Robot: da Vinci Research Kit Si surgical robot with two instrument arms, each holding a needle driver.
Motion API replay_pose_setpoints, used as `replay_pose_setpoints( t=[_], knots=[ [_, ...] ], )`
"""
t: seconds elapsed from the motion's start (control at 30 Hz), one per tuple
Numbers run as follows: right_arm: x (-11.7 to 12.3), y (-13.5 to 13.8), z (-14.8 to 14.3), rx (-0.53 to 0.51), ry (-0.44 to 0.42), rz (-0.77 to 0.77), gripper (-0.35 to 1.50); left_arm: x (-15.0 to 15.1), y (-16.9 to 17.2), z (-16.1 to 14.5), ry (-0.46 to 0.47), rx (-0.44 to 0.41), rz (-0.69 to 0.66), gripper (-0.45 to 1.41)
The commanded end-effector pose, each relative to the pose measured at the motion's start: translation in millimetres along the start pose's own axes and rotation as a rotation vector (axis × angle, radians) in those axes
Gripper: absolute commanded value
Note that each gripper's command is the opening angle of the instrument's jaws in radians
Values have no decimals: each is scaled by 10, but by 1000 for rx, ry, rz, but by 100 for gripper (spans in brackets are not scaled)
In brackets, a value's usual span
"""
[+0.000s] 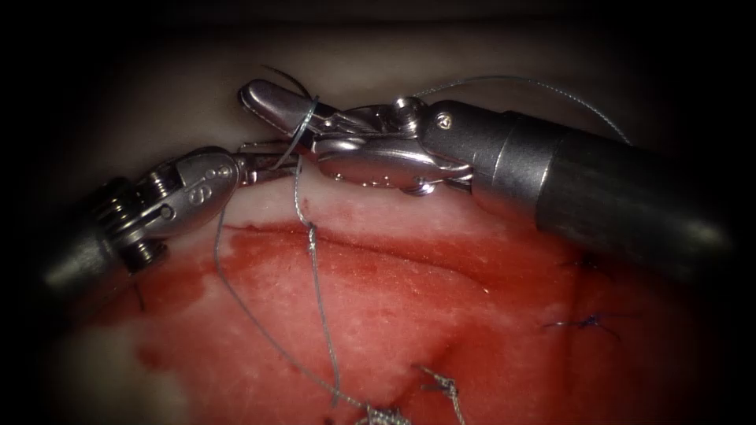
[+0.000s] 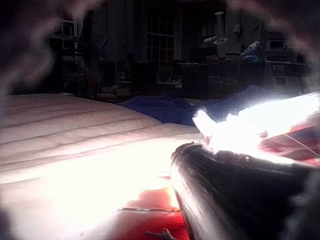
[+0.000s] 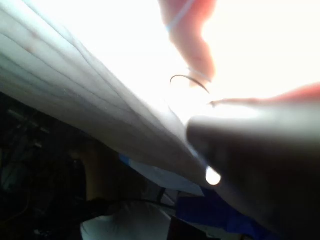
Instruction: Wound Closure
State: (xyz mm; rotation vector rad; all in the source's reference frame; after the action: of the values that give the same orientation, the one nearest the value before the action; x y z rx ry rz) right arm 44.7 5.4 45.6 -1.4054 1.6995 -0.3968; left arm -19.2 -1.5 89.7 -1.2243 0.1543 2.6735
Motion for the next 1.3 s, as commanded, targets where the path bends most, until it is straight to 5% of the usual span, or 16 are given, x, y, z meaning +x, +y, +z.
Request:
replay_pose_setpoints(
  t=[0.03,0.17,0.33,0.7,1.03,1.3],
  knots=[
    [-5,7,18,-13,33,-4,-35,5,-18,0,32,-2,12,-45],
    [-2,6,18,-17,111,7,-35,-2,-28,3,78,-23,38,-45],
    [-2,7,17,98,276,3,-35,-10,-46,16,239,-86,-87,-45],
    [9,24,12,595,687,95,-35,3,-39,35,403,-156,-290,-45],
    [18,29,16,845,900,187,-35,5,-41,39,442,-160,-371,-45],
    [20,36,13,918,956,215,-35,5,-42,40,463,-175,-427,-45]
  ],
)
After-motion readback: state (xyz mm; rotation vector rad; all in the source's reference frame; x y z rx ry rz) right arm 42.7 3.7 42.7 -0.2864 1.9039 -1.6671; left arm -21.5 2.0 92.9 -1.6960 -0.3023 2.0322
